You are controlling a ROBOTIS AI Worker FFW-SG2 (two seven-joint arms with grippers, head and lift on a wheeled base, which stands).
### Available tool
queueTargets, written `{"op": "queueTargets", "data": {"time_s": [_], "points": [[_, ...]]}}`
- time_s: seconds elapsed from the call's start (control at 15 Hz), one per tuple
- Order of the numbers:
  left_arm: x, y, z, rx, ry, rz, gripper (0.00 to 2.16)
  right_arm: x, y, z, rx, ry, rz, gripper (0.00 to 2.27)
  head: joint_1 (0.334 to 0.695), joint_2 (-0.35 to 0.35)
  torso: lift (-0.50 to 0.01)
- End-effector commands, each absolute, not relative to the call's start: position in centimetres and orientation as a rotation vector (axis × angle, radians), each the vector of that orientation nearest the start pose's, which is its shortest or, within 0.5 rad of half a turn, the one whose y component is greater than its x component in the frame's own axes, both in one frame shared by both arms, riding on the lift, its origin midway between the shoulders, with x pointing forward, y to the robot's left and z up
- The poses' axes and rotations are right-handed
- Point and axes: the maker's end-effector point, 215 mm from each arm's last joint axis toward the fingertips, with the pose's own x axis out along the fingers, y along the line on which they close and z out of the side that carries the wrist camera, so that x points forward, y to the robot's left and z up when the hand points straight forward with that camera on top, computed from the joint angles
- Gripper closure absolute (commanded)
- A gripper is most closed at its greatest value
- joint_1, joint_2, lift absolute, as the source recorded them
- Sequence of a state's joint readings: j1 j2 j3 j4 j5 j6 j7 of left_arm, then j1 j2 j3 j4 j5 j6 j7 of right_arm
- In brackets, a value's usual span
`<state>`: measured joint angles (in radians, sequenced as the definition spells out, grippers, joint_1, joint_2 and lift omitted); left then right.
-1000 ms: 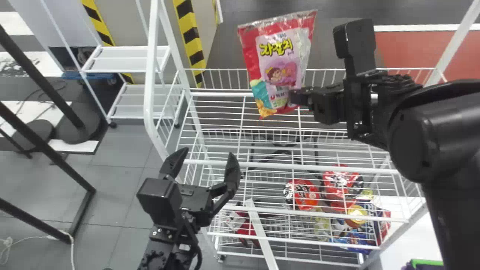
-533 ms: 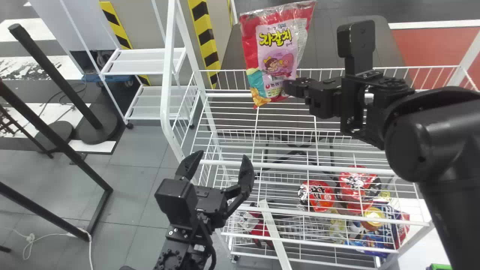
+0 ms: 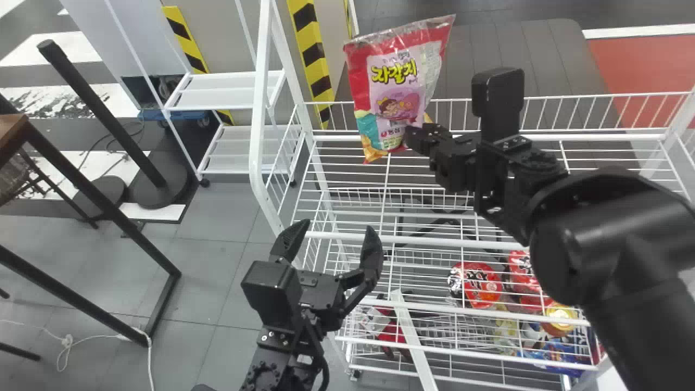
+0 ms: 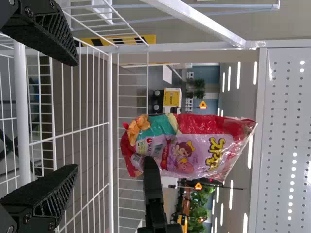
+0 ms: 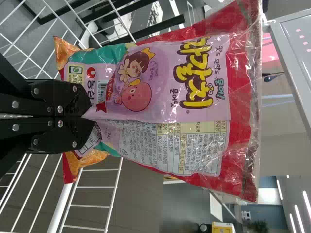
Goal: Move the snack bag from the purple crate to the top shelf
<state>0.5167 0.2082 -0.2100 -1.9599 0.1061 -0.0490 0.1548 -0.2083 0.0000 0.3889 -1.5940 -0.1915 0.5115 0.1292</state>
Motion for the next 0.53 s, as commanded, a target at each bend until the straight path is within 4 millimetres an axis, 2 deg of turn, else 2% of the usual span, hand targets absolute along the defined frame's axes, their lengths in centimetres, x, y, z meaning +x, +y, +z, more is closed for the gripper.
{"op": "queueTargets", "data": {"time_s": [0.0,0.2,0.47], "points": [[42.0,17.1,-39.2,-0.011,0.11,-0.113,0.06,58.4,4.0,-36.5,0.072,0.283,0.549,2.02,0.695,0.221,0.002],[41.9,17.0,-39.2,-0.014,0.107,-0.115,0.06,59.5,3.7,-36.8,0.067,0.205,0.506,2.01,0.695,0.225,0.002],[41.8,17.1,-39.5,-0.016,0.11,-0.114,0.06,60.9,2.6,-38.4,0.068,0.195,0.478,2.01,0.695,0.215,0.002]]}}
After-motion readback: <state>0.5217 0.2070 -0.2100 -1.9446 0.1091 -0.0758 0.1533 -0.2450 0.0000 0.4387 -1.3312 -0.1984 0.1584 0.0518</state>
